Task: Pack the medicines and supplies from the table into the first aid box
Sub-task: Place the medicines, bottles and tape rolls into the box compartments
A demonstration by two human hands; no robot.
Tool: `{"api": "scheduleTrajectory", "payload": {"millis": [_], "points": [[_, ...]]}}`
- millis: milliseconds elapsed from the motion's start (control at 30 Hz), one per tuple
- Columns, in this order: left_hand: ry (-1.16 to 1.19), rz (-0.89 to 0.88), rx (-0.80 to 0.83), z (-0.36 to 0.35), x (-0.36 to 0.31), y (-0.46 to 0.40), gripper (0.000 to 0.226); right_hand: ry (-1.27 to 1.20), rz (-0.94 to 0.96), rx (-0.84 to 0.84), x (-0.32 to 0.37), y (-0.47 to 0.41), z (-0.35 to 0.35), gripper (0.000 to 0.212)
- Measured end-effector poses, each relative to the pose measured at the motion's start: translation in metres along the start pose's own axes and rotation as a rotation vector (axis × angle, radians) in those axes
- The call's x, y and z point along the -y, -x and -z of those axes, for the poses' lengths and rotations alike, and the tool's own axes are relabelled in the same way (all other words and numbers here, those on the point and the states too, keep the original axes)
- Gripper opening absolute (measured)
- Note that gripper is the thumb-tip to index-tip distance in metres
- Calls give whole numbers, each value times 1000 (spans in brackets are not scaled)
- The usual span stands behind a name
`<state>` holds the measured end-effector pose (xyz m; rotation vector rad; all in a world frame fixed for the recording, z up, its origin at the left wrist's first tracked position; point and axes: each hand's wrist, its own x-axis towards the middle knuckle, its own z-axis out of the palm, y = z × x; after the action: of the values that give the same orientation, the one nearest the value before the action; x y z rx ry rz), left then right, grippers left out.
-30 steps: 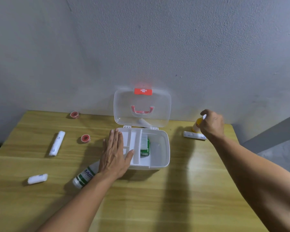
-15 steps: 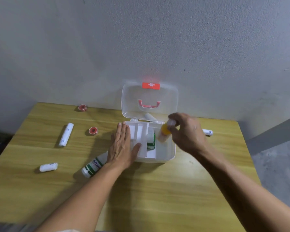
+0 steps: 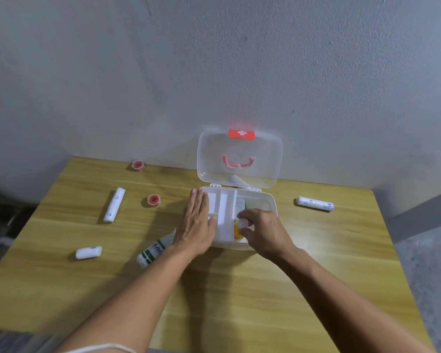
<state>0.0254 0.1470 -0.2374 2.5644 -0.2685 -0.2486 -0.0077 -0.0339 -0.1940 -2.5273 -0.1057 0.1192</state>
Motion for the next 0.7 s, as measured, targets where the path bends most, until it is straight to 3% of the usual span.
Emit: {"api": "scheduleTrajectory", "payload": {"millis": [233, 367, 500, 600, 700], "points": [[-131, -46, 83, 10, 9, 5, 70, -6, -29, 7, 1, 6, 3, 56], [-242, -41, 93, 10, 9, 7, 72, 215, 38, -45, -7, 12, 6, 70], [-282, -33, 75, 9, 9, 7, 73, 332, -68, 52, -22, 14, -4, 72], [-179, -42, -58, 8, 13, 16, 74, 361, -81, 90, -32, 17, -14, 68], [32, 52, -346, 14, 25, 35, 66, 350, -53, 48, -39, 16, -18, 66]]}}
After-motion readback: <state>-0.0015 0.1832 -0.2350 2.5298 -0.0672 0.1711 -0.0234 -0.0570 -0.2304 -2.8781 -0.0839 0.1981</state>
